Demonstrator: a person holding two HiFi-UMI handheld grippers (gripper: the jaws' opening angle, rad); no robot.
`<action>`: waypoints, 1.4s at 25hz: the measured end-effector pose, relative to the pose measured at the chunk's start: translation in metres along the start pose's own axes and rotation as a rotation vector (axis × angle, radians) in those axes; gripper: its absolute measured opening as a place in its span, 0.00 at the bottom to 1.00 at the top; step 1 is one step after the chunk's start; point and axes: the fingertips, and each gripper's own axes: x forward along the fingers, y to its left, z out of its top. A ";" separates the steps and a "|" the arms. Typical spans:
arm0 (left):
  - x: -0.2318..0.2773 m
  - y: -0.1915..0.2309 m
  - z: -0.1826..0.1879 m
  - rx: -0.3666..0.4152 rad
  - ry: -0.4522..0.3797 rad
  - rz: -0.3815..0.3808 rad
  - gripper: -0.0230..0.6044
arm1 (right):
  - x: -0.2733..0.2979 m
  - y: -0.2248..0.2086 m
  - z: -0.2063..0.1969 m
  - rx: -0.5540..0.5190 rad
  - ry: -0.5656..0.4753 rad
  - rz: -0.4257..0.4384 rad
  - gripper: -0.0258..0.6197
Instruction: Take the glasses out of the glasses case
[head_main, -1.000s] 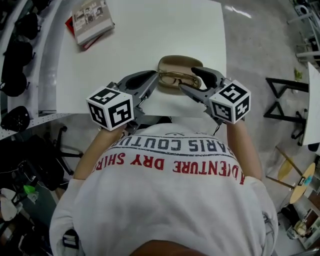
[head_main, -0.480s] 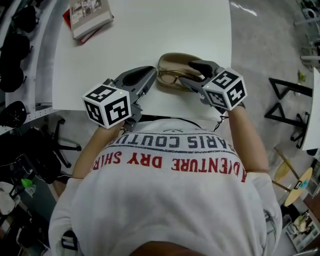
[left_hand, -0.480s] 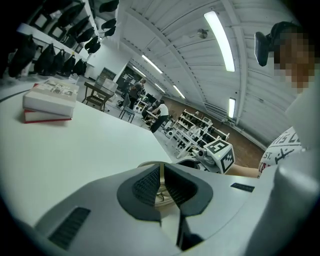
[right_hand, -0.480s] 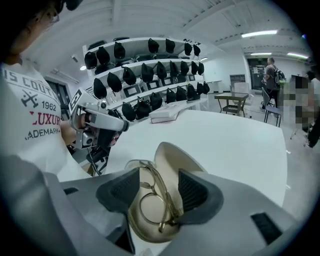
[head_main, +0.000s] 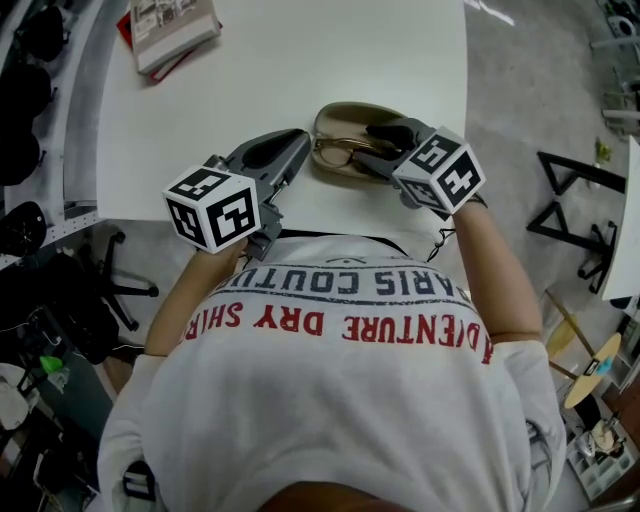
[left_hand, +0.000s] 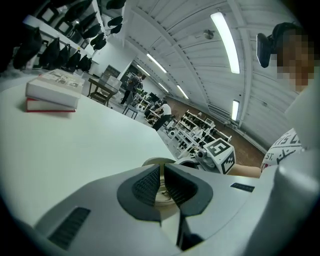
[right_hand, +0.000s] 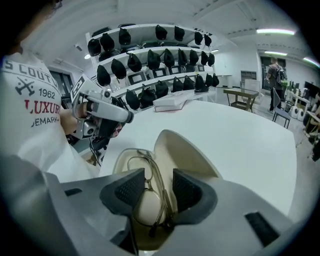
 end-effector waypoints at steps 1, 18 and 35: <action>0.001 0.001 -0.001 -0.004 -0.001 0.000 0.11 | 0.002 0.000 -0.001 -0.010 0.008 0.000 0.32; 0.006 0.014 -0.010 -0.041 -0.022 0.002 0.11 | 0.010 0.005 -0.007 -0.131 0.120 0.002 0.13; 0.007 0.012 -0.005 -0.045 -0.031 -0.015 0.11 | 0.002 0.014 -0.003 -0.325 0.168 0.003 0.09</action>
